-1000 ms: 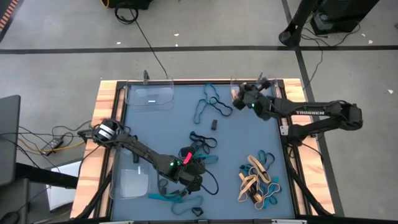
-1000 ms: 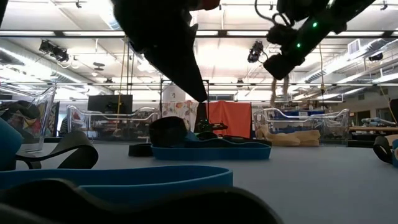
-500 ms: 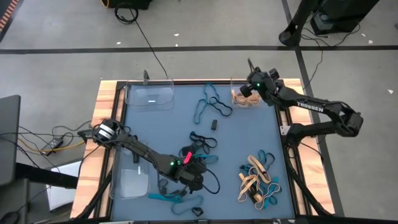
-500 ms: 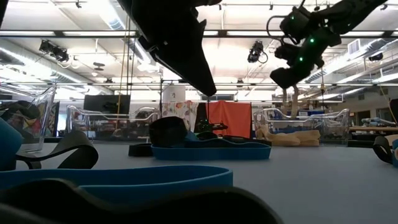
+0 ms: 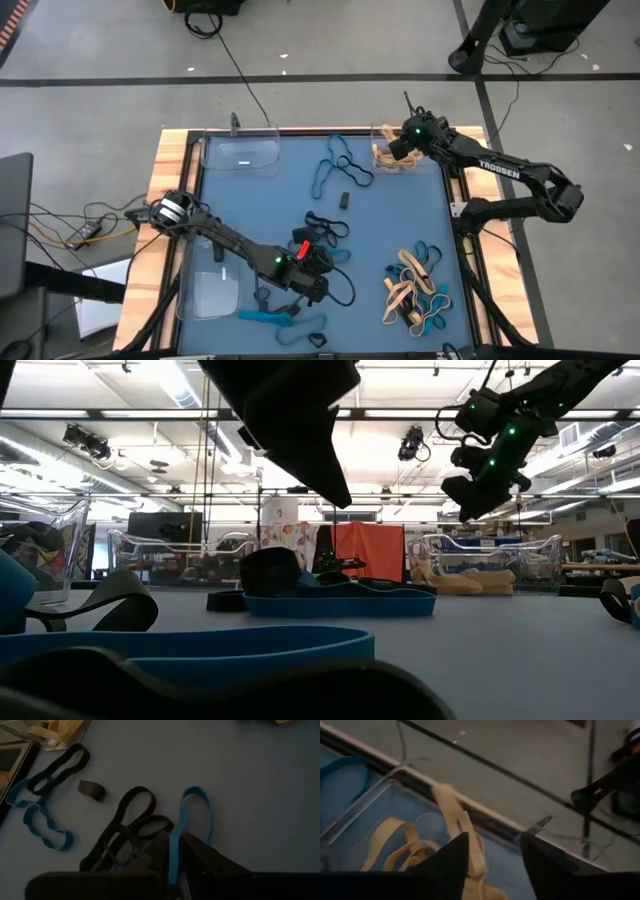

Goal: Sort rubber bands into baskets
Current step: Put the yellow rubber band into the top right transparent bin

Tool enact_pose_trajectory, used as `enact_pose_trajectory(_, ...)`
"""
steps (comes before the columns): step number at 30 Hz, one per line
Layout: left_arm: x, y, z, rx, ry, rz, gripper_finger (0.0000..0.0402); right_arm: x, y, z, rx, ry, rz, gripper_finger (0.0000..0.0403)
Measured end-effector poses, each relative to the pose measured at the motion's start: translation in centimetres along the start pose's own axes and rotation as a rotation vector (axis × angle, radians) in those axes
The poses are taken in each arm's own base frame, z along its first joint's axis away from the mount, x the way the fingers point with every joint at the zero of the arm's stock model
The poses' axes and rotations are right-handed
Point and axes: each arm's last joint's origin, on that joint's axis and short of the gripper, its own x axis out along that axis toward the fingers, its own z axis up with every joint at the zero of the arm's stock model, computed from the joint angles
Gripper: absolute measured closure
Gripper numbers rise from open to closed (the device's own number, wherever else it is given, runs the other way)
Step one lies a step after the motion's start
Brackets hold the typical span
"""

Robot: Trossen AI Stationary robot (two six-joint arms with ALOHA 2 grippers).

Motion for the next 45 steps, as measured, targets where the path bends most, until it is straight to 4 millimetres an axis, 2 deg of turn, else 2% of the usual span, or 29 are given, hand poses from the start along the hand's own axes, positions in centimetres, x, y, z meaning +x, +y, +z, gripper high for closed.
enact_pose_trajectory(4,0.0,0.0,-0.1,0.031,0.014,-0.015,0.0349,-0.2,0.6,-0.6,-0.007,0.071,0.158,0.0168)
enact_pose_trajectory(8,0.0,-0.3,-0.1,0.045,0.03,-0.094,0.0349,-1.0,1.9,-1.8,-0.039,0.184,0.296,0.0157)
enact_pose_trajectory(15,0.7,-0.2,-0.2,0.011,-0.002,-0.104,0.0349,-4.7,4.6,-4.6,-0.177,0.346,0.397,0.0181)
enact_pose_trajectory(22,2.4,0.2,-0.7,-0.037,-0.035,-0.153,0.0349,-9.2,6.7,-7.0,-0.213,0.401,0.523,0.0205)
enact_pose_trajectory(29,3.1,-0.1,-1.5,-0.076,-0.078,-0.203,0.0349,-12.2,8.3,-10.1,-0.248,0.514,0.558,0.0216)
enact_pose_trajectory(37,3.6,-0.2,-2.1,-0.111,-0.124,-0.234,0.0349,-13.2,9.6,-15.3,-0.237,0.634,0.611,0.0227)
enact_pose_trajectory(45,3.7,-0.2,-2.1,-0.123,-0.139,-0.241,0.0349,-13.5,11.0,-17.7,-0.172,0.594,0.816,0.0233)
